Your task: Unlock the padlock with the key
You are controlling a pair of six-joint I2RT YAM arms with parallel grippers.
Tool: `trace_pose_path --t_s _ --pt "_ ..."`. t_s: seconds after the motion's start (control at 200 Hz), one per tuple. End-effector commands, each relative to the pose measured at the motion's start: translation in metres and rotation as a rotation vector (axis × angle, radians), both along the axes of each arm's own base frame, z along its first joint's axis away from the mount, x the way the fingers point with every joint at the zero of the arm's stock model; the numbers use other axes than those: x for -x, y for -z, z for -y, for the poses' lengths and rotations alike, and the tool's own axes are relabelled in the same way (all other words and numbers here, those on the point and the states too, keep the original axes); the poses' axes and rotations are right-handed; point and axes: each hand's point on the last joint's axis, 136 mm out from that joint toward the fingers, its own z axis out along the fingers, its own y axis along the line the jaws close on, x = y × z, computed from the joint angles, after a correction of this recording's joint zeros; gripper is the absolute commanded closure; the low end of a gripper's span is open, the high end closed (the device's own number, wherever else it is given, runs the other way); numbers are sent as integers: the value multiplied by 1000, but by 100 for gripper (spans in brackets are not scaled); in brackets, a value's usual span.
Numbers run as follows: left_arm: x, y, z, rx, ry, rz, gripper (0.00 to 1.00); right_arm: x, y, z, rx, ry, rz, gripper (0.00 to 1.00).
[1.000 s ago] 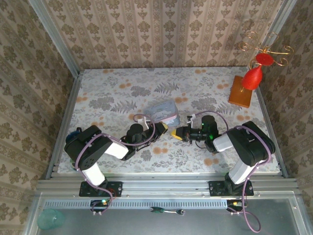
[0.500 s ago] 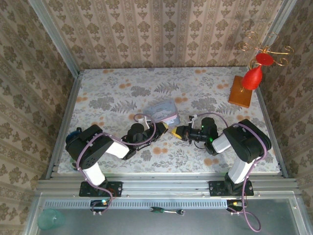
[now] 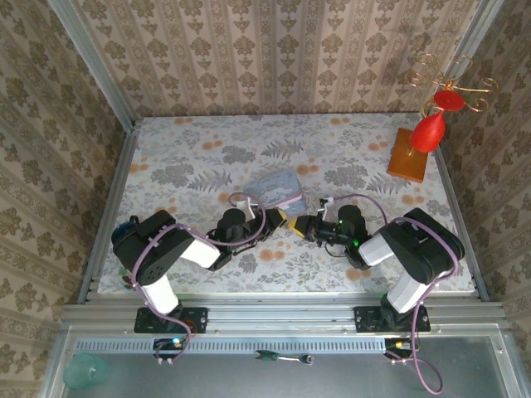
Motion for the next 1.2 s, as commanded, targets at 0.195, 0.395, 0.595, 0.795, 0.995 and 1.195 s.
trace_pose_path --t_s 0.195,0.395,0.595,0.795,0.995,1.195 --pt "10 -42 18 117 82 88 90 -2 -10 -1 47 14 57 100" --pt "10 -40 20 111 86 86 90 -1 -15 -8 31 0 66 100" --pt "13 -38 26 95 97 86 90 2 -34 -31 3 -38 108 100" --pt "13 -35 23 63 91 86 90 4 -35 -38 19 -56 116 100" --pt "14 -29 9 -32 82 104 90 10 -19 -36 124 -96 89 99" --pt "12 -19 -20 -235 57 142 90 15 -9 -28 268 -127 88 72"
